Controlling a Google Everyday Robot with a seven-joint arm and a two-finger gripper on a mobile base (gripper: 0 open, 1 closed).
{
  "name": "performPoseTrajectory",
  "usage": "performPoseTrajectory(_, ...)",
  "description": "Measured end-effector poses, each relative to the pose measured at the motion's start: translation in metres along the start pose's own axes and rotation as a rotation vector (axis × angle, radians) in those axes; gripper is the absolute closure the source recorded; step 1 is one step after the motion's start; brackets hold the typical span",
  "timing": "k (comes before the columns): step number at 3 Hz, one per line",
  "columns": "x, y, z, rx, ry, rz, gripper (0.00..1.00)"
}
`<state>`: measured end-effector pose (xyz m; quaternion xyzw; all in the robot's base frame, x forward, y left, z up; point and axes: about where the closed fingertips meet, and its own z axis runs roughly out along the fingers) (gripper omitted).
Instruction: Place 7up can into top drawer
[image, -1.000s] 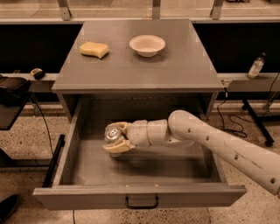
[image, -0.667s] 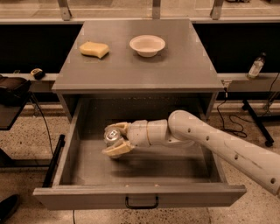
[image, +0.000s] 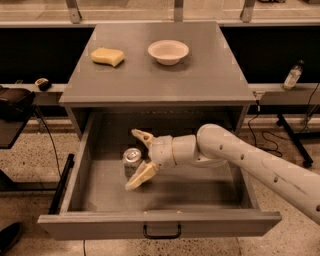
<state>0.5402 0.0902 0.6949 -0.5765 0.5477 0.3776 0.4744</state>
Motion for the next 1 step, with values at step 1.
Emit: performPoseTrajectory(1,-0.0257,0.0067,-0.0449,0.059,-0.047,0.002,0.00)
